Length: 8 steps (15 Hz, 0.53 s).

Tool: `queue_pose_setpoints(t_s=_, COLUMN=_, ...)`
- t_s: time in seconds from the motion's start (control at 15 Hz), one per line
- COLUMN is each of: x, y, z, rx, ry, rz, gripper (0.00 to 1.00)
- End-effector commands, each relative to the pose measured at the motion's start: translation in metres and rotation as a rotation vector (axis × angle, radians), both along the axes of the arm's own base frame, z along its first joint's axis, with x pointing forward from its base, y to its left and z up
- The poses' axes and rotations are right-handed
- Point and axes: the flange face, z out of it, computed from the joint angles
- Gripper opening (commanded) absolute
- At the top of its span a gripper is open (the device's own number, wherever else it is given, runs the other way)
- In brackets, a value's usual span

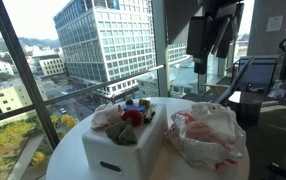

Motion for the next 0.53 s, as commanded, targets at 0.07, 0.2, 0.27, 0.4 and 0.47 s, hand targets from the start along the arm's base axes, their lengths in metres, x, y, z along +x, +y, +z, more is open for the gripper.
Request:
queue_pose_setpoints(t_s=0.07, x=0.0, y=0.001, z=0.005, rx=0.003, ry=-0.008, rz=0.002, gripper=1.0)
queue_pose_setpoints(t_s=0.2, x=0.0, y=0.002, z=0.008, rx=0.005, ry=-0.015, rz=0.004, gripper=1.0)
queue_pose_setpoints(t_s=0.27, x=0.006, y=0.001, z=0.006, rx=0.009, ry=-0.006, rz=0.012, gripper=1.0)
queue_pose_setpoints(t_s=0.4, x=0.03, y=0.001, z=-0.008, rx=0.019, ry=0.016, rz=0.042, gripper=1.0)
queue_pose_setpoints(t_s=0.47, x=0.043, y=0.002, z=-0.016, rx=0.018, ry=0.017, rz=0.051, gripper=1.0)
